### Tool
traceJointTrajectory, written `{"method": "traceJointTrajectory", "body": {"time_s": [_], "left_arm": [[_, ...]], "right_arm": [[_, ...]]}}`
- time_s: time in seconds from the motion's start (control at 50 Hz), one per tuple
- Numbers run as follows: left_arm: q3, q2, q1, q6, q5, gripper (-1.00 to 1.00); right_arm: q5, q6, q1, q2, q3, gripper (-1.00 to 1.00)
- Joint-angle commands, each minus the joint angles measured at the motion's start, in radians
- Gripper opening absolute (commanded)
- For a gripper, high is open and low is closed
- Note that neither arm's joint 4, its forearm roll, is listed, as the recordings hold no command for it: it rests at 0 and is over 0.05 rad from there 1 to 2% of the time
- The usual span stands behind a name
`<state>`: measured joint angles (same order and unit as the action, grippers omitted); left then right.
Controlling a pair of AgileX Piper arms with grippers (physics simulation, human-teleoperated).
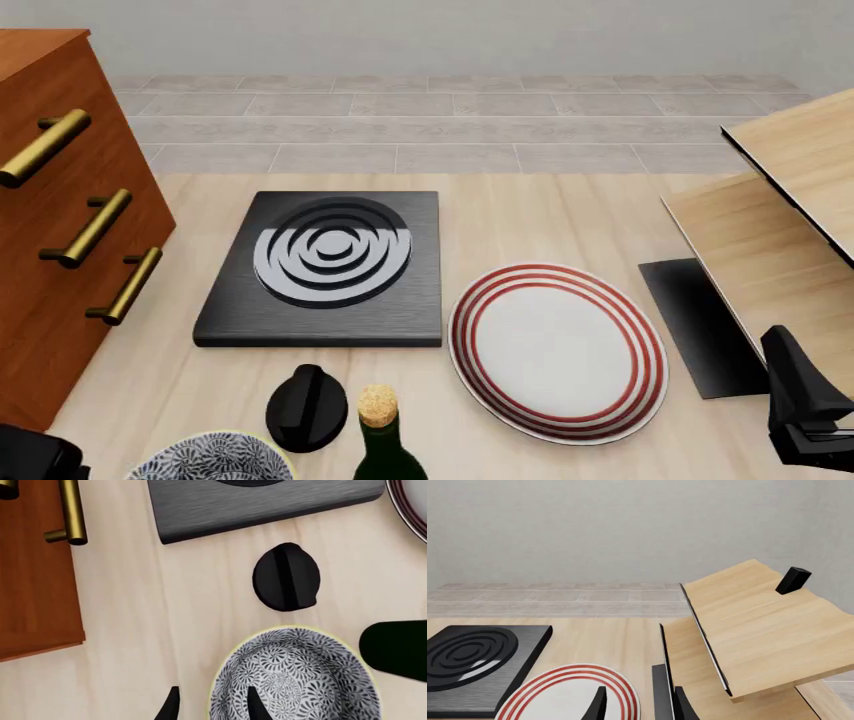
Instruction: Put the bowl on the top of the cabinet.
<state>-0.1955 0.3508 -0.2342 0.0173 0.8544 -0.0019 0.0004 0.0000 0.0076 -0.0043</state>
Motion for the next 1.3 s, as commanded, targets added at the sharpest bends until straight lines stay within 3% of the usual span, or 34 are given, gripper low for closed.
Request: {"method": "traceJointTrajectory", "body": {"time_s": [0.02, 1.3], "left_arm": [[0.007, 0.026, 0.005, -0.011, -0.029, 1.0], [0.072, 0.079, -0.011, -0.052, -0.108, 1.0]], "right_arm": [[0.0, 0.0, 0.0, 0.0, 0.0, 1.0], [0.0, 0.0, 0.0, 0.0, 0.0, 1.0]]}}
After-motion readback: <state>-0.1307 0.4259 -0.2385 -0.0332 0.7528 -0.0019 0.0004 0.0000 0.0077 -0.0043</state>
